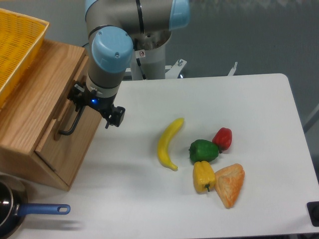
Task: Slide open the top drawer
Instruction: 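Pull the drawer handle outward, sliding the drawer open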
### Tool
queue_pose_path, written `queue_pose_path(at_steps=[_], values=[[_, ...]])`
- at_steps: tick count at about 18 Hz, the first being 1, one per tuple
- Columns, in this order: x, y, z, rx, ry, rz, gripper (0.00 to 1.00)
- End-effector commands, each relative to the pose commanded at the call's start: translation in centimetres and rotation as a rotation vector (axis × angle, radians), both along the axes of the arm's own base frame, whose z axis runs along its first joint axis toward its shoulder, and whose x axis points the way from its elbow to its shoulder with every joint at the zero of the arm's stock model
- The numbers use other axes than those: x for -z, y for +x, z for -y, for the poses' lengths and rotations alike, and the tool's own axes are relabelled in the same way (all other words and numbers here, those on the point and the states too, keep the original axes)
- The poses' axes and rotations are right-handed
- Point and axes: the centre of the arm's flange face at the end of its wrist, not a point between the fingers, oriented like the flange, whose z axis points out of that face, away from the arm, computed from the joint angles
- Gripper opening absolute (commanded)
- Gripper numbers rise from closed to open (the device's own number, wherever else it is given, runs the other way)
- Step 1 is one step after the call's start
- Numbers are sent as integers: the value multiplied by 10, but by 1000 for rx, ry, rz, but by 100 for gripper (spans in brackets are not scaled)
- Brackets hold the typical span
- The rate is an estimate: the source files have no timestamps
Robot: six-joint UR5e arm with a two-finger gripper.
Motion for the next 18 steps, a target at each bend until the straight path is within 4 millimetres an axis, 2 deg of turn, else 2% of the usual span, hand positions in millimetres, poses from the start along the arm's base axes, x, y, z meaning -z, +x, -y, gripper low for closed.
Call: queue_pose_path(at_steps=[9, 18], values=[[-5, -32, 10, -36, 17, -13, 100], [2, -45, 13, -26, -15, -49, 100]])
